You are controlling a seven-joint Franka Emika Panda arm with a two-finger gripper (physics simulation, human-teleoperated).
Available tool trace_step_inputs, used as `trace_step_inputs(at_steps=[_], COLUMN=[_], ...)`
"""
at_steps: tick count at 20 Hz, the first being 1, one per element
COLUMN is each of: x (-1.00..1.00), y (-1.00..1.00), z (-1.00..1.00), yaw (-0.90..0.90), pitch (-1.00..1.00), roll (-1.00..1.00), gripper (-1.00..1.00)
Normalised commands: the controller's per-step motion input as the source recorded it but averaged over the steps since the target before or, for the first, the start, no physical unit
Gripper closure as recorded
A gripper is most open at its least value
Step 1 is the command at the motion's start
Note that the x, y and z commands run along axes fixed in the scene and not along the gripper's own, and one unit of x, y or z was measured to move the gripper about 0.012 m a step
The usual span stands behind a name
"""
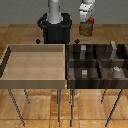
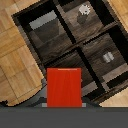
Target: Place the box of cereal into the appropriate compartment.
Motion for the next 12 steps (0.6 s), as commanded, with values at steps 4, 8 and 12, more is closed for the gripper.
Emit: trace_step_inputs(at_steps=[4, 8, 12], x=[0.0, 0.0, 0.0], y=[1.0, 1.0, 1.0], z=[0.0, 0.0, 0.0], yaw=[0.0, 0.0, 0.0], pitch=[0.0, 0.0, 0.0], roll=[0.0, 0.0, 0.0], gripper=[1.0, 1.0, 1.0])
